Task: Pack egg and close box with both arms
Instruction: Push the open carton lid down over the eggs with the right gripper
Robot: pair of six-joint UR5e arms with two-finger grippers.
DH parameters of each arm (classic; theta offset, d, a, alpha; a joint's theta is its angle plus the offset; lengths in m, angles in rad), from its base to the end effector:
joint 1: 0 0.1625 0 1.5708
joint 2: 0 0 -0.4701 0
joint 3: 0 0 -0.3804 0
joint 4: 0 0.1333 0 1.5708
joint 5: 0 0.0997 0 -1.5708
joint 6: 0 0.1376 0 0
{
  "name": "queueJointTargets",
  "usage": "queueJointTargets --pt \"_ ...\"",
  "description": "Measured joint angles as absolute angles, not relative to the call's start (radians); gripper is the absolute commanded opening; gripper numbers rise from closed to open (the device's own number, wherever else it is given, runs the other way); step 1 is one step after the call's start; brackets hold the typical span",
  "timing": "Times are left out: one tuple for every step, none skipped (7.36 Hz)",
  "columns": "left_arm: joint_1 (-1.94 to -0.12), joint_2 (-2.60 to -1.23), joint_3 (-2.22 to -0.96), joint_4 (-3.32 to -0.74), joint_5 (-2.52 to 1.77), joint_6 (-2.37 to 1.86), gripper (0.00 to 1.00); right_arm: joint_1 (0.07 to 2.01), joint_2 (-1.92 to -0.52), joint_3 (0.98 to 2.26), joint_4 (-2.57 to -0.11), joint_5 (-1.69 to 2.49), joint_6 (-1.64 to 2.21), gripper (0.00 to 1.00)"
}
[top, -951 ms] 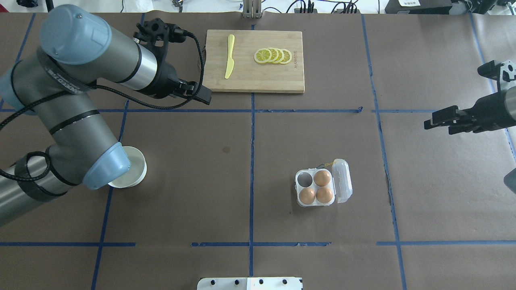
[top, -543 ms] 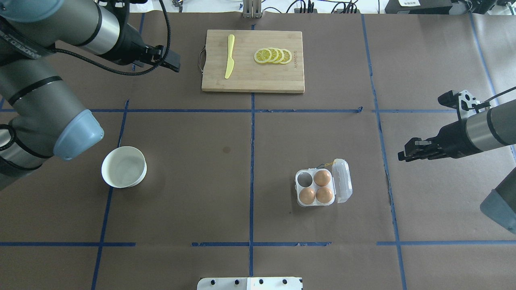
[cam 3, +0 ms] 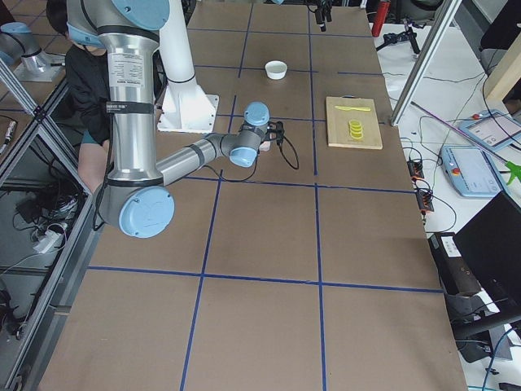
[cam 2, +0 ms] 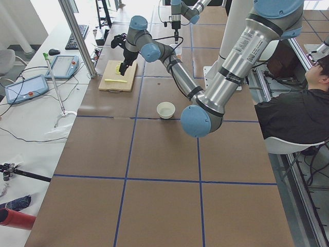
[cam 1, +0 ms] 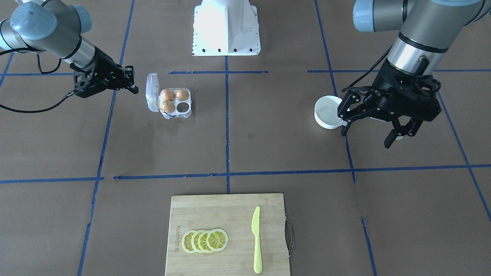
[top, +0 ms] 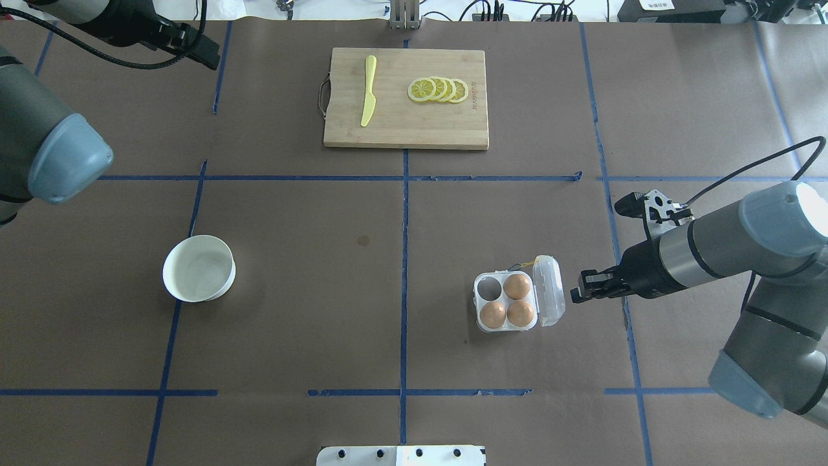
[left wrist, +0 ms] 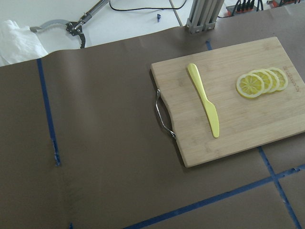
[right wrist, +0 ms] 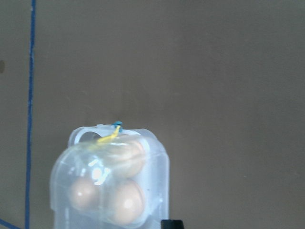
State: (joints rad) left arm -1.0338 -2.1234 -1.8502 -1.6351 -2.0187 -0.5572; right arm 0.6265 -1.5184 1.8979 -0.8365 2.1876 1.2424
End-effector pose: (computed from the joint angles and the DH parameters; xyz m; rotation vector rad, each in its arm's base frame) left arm 0.2753 -0.6066 0.2810 0.5350 0.8144 0.1821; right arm -0.3919 -0.3500 0.4511 0.0055 -1.2030 -0.0820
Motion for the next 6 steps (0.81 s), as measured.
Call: queueJointTargets --pt "-1.039 -2.115 -1.850 -1.634 -2.019 -0.531 0.99 0.605 -1.461 1.891 -0.853 2.177 1.259 0.00" --pt "-1.044 -2.105 -1.848 -1.634 -2.019 -0.504 0.99 0.586 -1.383 1.878 -0.898 2.166 1.273 0.00" --pt "-1.047 -2.094 -1.847 -1.634 -2.019 -0.480 0.99 0.573 -1.290 1.860 -0.965 2.154 1.281 0.00" --pt "-1.048 -2.084 -1.845 -1.635 -2.019 -0.465 0.99 0.559 -1.200 1.840 -1.031 2.135 1.284 0.00" --pt "-1.049 -2.076 -1.843 -1.636 -2.020 -0.459 1.00 0.546 -1.140 1.830 -1.073 2.115 1.285 0.79" --pt "-1.051 -2.067 -1.841 -1.636 -2.029 -0.457 1.00 0.540 -1.108 1.826 -1.089 2.103 1.286 1.00"
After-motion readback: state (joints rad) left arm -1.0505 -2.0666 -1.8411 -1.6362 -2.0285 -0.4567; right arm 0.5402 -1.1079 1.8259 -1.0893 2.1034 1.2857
